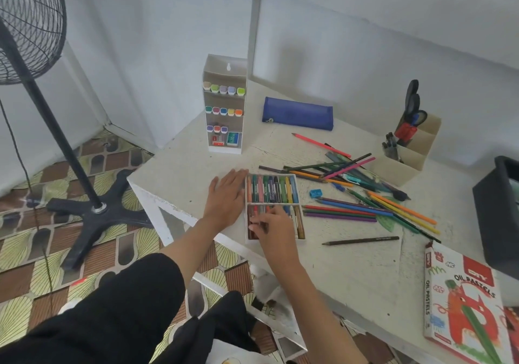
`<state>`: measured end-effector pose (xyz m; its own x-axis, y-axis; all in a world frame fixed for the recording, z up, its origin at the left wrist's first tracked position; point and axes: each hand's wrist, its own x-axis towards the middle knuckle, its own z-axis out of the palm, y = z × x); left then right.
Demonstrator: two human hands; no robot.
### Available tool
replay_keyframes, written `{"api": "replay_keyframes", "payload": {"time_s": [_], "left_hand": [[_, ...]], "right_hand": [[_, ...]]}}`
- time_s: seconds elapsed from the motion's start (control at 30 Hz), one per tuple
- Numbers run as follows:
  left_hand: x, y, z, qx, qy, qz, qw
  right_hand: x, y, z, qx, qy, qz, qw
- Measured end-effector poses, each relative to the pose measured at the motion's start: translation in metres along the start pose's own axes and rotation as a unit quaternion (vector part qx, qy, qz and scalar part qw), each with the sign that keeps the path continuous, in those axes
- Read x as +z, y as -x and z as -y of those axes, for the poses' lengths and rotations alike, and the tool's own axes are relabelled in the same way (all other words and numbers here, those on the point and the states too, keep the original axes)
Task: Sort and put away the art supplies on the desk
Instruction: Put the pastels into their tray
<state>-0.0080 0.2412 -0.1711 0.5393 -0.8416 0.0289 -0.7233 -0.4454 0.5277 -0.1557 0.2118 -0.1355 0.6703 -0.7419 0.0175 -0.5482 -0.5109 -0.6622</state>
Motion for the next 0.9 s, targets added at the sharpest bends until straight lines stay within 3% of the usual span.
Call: {"api": "replay_keyframes", "payload": {"time_s": [0.2,0.5,0.6,0.7,0.8,0.9], "left_hand": [[0.002,-0.001,0.001,0.001,-0.009,-0.002,1.000],[0.004,-0.001,-0.003,-0.008,0.005,0.007,1.000],[-0.002,-0.003,-0.014,-0.047,0.120,-0.030,0.991],[-0.013,-0.004,-0.038,-0.041,0.273,-0.073,0.958],[-0.023,-0.003,-0.072,0.027,0.296,-0.034,0.954],[-0.023,-0.003,-0.107,0.066,0.309,0.055,0.947]], "right_hand": [[-0.014,-0.001,-0.007,0.006,-0.095,0.007,0.995],[-0.048,0.014,-0.050,0.082,-0.154,-0.128,0.976],[-0.062,0.022,-0.061,0.117,-0.169,-0.160,0.966],[-0.078,0.031,-0.067,0.146,-0.208,-0.210,0.944],[-0.092,0.039,-0.071,0.178,-0.223,-0.265,0.921],[-0.105,0.055,-0.074,0.201,-0.221,-0.303,0.905]]}}
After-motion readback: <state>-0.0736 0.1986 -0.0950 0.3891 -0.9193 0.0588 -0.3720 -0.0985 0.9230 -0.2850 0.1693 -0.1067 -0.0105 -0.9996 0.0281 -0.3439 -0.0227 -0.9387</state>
